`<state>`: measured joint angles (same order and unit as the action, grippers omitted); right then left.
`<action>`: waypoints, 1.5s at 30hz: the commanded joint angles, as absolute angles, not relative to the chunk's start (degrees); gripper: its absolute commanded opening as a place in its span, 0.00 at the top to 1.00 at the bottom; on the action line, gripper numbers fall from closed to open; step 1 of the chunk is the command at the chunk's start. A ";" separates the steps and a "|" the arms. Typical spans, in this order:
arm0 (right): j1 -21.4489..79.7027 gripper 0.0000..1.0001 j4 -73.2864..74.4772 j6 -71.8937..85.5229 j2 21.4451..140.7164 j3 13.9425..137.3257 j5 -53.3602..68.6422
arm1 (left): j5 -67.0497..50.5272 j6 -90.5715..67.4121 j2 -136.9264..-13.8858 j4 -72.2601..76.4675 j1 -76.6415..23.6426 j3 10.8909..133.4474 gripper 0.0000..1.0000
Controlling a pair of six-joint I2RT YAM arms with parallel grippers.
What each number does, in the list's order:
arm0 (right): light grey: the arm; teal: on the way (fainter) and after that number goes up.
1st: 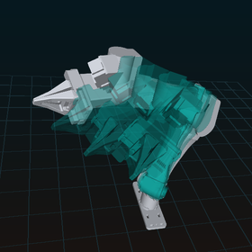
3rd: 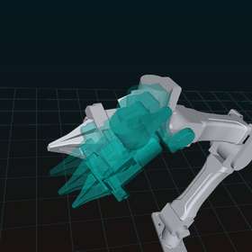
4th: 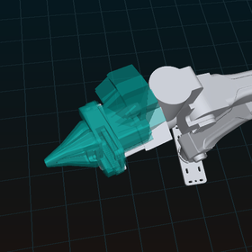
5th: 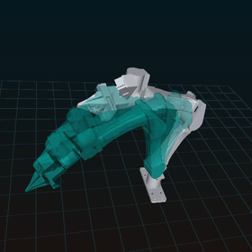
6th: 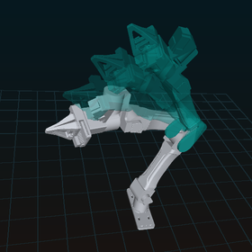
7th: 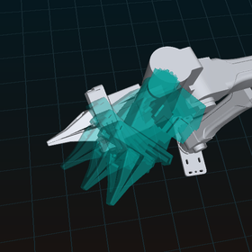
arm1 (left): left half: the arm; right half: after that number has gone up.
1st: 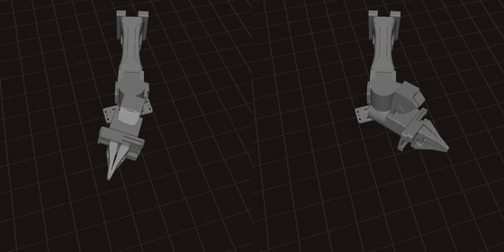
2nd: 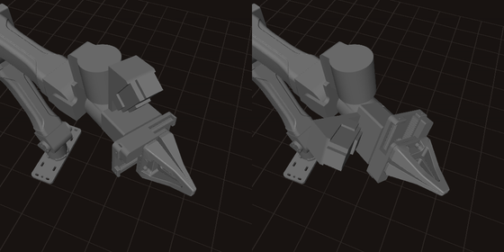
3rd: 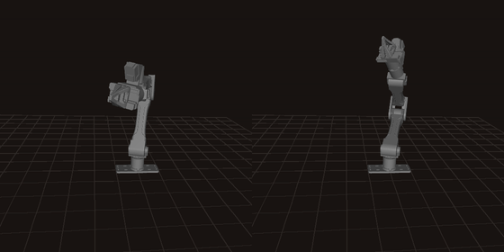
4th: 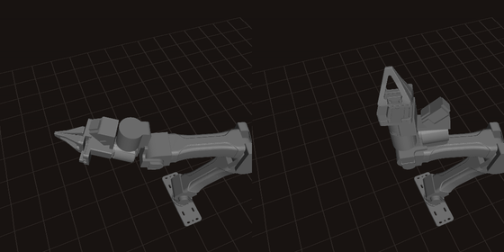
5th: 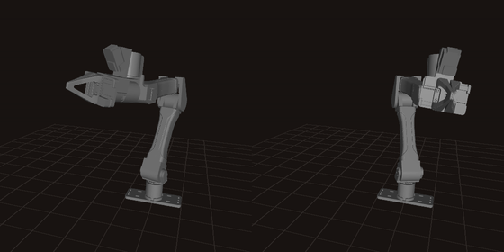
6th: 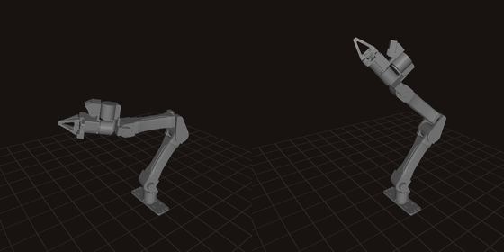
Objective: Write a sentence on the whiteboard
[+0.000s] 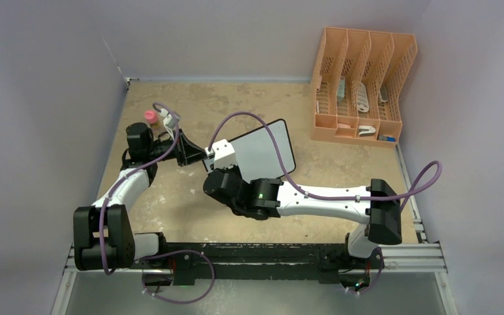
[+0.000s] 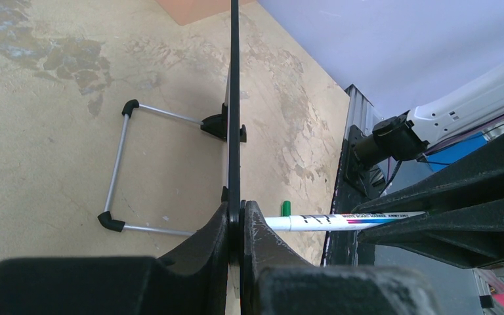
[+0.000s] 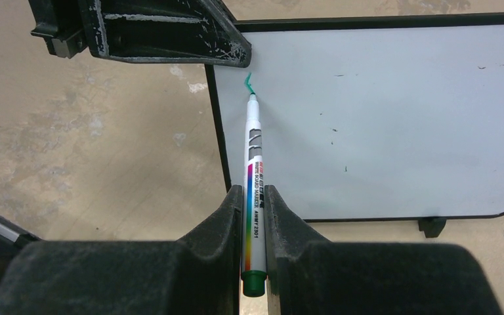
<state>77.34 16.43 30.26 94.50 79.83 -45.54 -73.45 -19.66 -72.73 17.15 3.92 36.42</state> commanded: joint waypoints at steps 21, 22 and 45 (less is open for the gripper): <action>77.52 1.00 18.90 33.83 93.09 80.34 -48.78 | -74.71 -17.67 -71.11 17.58 3.34 37.18 1.00; 77.52 1.00 18.91 33.79 93.01 80.41 -48.82 | -74.64 -17.67 -71.04 17.58 3.34 37.18 1.00; 77.52 1.00 15.99 31.61 91.26 81.03 -48.57 | -74.40 -17.40 -71.09 17.31 3.25 37.27 1.00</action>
<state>77.36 17.65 32.10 93.23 79.81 -46.81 -73.25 -18.90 -72.44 16.80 3.73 36.42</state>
